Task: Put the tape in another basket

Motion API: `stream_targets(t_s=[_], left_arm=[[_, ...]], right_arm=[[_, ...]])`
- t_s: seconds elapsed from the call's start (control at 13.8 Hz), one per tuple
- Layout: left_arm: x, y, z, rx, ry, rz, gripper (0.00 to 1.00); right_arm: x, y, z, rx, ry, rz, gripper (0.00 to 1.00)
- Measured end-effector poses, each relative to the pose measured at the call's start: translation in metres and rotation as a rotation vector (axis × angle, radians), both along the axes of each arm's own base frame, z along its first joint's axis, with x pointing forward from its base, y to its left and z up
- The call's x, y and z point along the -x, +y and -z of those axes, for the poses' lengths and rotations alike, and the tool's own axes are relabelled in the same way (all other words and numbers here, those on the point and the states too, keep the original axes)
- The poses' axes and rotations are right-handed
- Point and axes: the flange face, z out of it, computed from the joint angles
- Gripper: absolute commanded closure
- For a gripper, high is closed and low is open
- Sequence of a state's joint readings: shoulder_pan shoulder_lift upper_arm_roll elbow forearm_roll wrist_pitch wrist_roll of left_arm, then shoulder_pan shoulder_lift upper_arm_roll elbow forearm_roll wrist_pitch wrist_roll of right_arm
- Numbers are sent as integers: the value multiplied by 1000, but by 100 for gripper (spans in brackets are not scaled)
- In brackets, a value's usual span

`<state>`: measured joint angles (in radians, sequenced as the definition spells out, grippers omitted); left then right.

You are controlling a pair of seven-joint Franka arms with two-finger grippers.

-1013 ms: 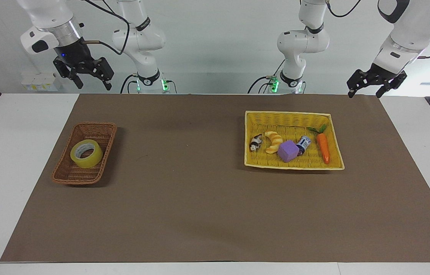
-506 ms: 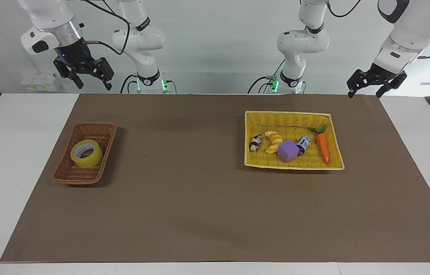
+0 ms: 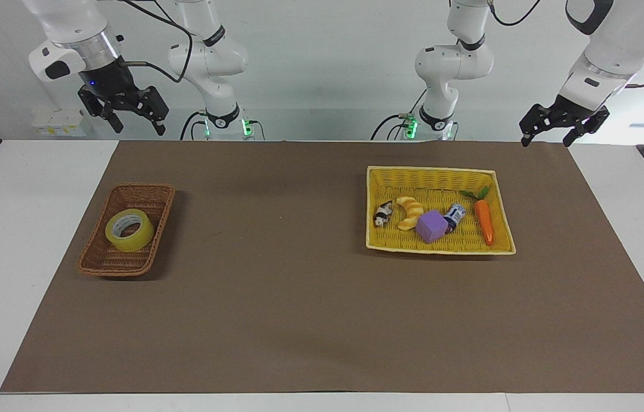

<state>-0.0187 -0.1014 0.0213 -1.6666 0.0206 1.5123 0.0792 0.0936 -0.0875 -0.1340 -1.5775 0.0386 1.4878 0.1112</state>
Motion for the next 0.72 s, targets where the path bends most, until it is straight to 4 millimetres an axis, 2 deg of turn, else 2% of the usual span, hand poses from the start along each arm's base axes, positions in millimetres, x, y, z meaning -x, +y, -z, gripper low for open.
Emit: stream_targets(t_s=[0.43, 0.72], left_arm=[[0, 0, 0, 0, 0, 0, 0], [0, 0, 0, 0, 0, 0, 0]], right_arm=[[0, -1, -1, 0, -1, 0, 0], [1, -4, -1, 0, -5, -61, 0]])
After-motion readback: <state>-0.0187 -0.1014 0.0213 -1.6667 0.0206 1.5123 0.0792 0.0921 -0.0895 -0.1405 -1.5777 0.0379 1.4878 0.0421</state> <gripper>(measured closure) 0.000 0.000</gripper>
